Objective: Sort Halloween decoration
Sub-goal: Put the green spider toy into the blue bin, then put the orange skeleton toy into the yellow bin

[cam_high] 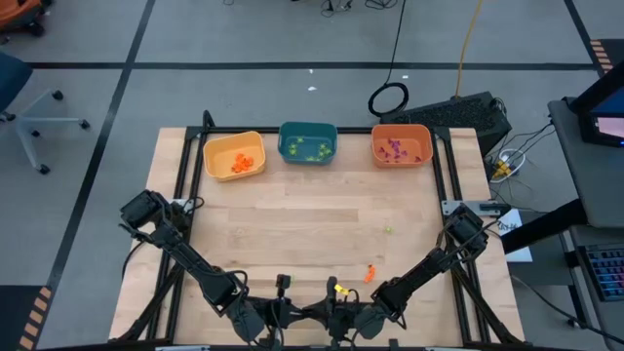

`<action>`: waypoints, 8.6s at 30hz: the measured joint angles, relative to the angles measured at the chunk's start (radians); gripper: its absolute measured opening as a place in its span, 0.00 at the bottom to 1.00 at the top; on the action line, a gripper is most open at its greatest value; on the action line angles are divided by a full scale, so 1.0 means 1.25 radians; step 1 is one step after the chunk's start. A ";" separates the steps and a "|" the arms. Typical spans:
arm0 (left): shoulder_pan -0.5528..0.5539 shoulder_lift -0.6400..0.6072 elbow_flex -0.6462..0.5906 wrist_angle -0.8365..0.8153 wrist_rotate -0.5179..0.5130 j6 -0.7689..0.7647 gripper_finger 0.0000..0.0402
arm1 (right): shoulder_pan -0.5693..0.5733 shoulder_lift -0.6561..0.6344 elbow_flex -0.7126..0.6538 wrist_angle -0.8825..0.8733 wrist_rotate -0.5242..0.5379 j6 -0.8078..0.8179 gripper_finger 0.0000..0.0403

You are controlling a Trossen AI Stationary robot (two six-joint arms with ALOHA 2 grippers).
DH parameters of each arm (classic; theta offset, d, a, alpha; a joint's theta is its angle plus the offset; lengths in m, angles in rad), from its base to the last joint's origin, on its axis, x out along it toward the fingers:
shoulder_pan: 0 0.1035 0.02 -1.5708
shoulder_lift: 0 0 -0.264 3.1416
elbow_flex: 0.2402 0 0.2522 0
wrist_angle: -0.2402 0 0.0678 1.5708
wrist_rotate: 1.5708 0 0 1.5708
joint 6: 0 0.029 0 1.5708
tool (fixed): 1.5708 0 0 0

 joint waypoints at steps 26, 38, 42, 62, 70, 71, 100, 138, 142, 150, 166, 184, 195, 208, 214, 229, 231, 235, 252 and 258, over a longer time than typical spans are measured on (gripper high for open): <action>-0.007 -0.041 -0.012 -0.076 -0.157 0.021 0.61 | 0.026 -0.064 -0.001 -0.239 0.108 0.287 0.01; 0.002 -0.041 -0.090 -0.051 -0.165 -0.042 0.61 | 0.023 -0.255 0.000 -0.629 0.060 0.519 0.00; 0.003 -0.041 -0.090 -0.026 -0.165 -0.036 0.61 | -0.004 -0.315 -0.001 -0.663 0.005 0.498 0.00; 0.016 -0.041 -0.090 0.010 -0.109 -0.079 0.61 | -0.096 -0.397 0.000 -0.710 -0.040 0.170 0.00; 0.016 -0.041 -0.090 0.010 -0.109 -0.083 0.61 | -0.103 -0.397 0.000 -0.711 -0.039 -0.008 0.00; 0.016 -0.041 -0.090 0.010 -0.109 -0.083 0.61 | -0.102 -0.397 0.000 -0.711 -0.039 -0.026 0.00; 0.005 -0.040 -0.089 0.099 -0.109 0.049 0.61 | -0.223 -0.396 0.000 -0.706 -0.064 0.112 0.00; 0.015 -0.040 -0.087 0.113 -0.109 0.027 0.61 | -0.899 -0.278 0.000 -0.619 -0.330 0.413 0.01; 0.015 -0.040 -0.087 0.113 -0.109 0.027 0.61 | -0.898 -0.263 0.000 -0.620 -0.333 0.416 0.08; 0.015 -0.040 -0.087 0.113 -0.108 0.023 0.61 | -0.887 -0.265 0.000 -0.623 -0.335 0.450 0.31; 0.016 -0.040 -0.087 0.112 -0.109 0.042 0.61 | -0.410 -0.471 0.000 -0.995 -0.096 0.537 0.38; 0.016 -0.040 -0.087 0.112 -0.112 0.043 0.61 | 0.089 -0.302 -0.032 -1.071 -0.005 0.867 0.38; 0.017 -0.040 -0.087 0.113 -0.112 0.043 0.61 | 0.112 -0.290 -0.032 -1.167 -0.170 0.832 0.38; 0.017 -0.040 -0.087 0.113 -0.112 0.043 0.61 | 0.010 -0.290 -0.082 -1.155 -0.280 0.618 0.38; 0.018 -0.040 -0.087 0.113 -0.112 0.043 0.61 | -0.014 -0.289 -0.110 -1.094 -0.355 0.570 0.38; 0.021 -0.040 -0.087 0.113 -0.112 0.042 0.61 | -0.038 -0.292 -0.156 -1.048 -0.392 0.592 0.37; 0.021 -0.040 -0.087 0.113 -0.112 0.042 0.61 | -0.038 -0.293 -0.161 -1.040 -0.393 0.596 0.35; 0.021 -0.040 -0.087 0.113 -0.112 0.042 0.61 | -0.038 -0.292 -0.162 -1.027 -0.396 0.599 0.28; 0.021 -0.040 -0.087 0.113 -0.112 0.043 0.61 | -0.033 -0.289 -0.140 -0.965 -0.399 0.717 0.03; 0.021 -0.040 -0.087 0.113 -0.112 0.043 0.61 | -0.006 -0.290 -0.126 -0.898 -0.371 0.761 0.03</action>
